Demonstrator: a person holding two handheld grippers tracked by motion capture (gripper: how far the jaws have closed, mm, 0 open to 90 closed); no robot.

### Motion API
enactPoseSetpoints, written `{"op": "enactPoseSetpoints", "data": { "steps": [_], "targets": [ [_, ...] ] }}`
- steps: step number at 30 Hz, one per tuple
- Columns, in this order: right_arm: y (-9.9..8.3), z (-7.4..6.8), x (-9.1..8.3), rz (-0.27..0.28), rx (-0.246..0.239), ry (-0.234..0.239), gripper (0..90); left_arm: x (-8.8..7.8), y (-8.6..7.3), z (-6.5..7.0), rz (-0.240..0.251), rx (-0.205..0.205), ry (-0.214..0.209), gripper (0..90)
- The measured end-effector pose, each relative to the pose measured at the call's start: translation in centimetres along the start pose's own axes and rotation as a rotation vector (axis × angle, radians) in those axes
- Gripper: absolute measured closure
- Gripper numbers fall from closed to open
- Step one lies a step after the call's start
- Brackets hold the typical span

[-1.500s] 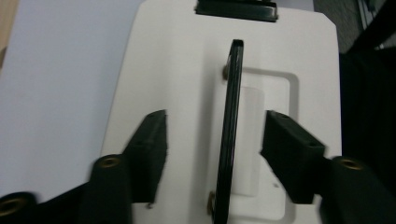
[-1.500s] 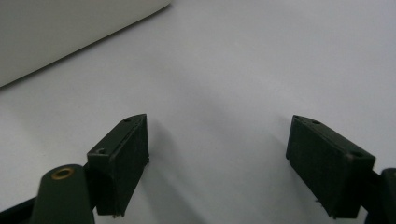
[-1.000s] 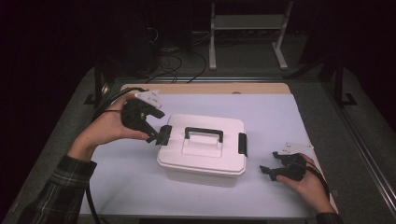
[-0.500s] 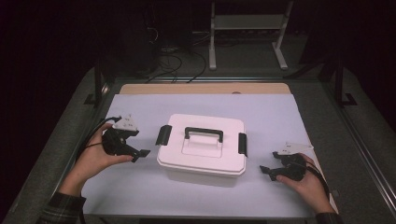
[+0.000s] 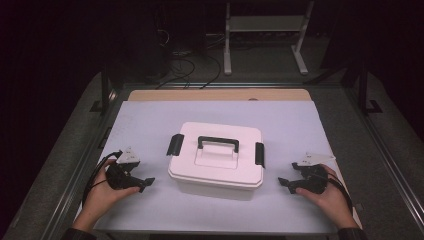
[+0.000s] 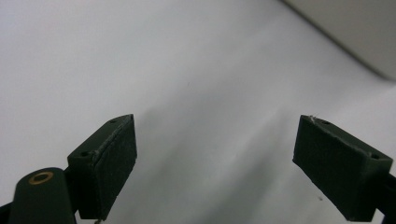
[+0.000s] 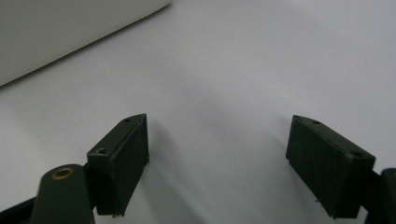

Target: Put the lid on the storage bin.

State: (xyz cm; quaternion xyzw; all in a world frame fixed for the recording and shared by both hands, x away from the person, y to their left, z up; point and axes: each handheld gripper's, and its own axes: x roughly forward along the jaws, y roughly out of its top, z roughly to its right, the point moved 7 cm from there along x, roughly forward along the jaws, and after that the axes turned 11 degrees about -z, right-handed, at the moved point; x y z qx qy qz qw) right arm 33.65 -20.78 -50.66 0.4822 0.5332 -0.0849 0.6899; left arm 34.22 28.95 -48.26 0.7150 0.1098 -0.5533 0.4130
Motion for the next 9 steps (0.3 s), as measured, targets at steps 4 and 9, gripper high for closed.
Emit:
{"op": "enactPoseSetpoints", "data": {
  "steps": [4, 9],
  "targets": [
    [0.0, 0.0, 0.0, 0.001, 0.001, 0.001, 20.2, 0.6, -1.2, -0.3, -0.009, -0.031, 0.016, 11.3],
    [0.0, 0.0, 0.0, 0.000, 0.001, 0.002, 20.2, 0.8, -1.9, -0.4, 0.051, -0.078, 0.000, 9.3]
  ]
}}
